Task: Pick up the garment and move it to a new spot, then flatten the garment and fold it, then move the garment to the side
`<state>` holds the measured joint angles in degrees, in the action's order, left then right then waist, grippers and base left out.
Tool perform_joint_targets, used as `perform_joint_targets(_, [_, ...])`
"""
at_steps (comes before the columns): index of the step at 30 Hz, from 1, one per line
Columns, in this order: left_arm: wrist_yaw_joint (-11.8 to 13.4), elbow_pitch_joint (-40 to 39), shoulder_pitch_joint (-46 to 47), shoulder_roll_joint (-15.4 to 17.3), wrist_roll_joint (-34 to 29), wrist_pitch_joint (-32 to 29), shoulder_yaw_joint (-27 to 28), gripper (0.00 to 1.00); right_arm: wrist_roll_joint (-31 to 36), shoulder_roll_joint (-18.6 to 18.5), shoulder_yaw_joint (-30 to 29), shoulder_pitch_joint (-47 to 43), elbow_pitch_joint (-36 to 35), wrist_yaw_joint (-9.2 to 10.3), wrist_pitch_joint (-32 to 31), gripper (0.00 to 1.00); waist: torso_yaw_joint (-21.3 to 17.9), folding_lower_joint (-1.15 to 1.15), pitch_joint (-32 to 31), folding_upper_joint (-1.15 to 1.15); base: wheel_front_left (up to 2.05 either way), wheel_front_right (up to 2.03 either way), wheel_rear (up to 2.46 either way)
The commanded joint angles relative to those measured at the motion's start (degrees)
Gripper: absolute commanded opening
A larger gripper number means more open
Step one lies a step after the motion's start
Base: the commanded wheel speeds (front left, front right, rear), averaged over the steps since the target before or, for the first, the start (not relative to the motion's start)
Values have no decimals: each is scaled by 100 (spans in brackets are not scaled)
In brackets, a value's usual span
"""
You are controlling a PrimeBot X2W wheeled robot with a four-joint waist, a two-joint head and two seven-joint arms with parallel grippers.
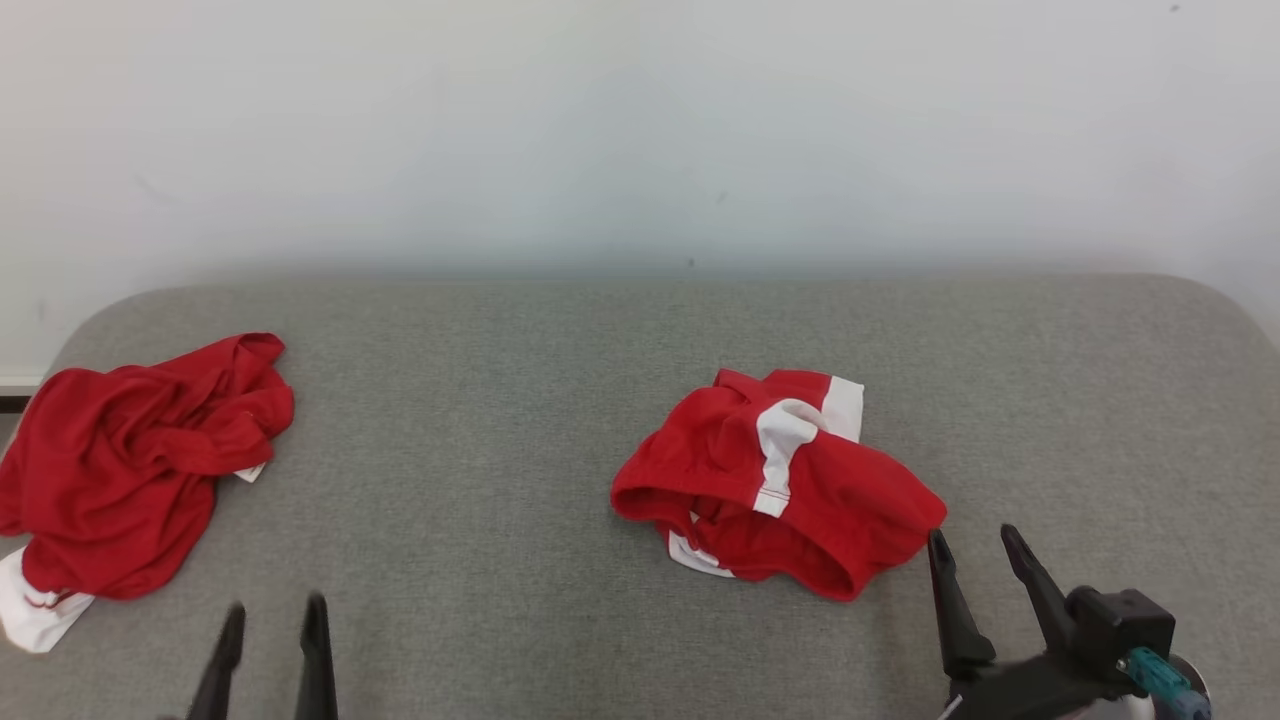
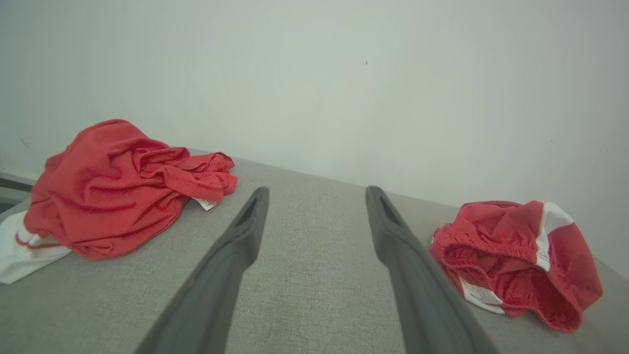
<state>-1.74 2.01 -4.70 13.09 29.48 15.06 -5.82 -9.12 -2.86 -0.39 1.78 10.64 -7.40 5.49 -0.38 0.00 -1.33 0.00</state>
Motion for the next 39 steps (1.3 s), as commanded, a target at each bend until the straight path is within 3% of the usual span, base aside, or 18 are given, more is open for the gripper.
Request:
perform_joint_targets(1, [62,36,-261,55,-217,20,-26,100,100,-4,-77,-116,83,-17,-15,100,122,0,-8,0,0,0,0])
perform_joint_targets(14, [74,352,-430,200,-258,-272,-163,100,141,-5,-344,-347,236,-17,-322,100,120,0,-39,0,0,0,0])
perform_joint_targets(39, [79,334,-275,93,43,-501,-292,100,-69,-4,-270,-300,219,-17,-261,100,-49,0,-14,0,0,0,0])
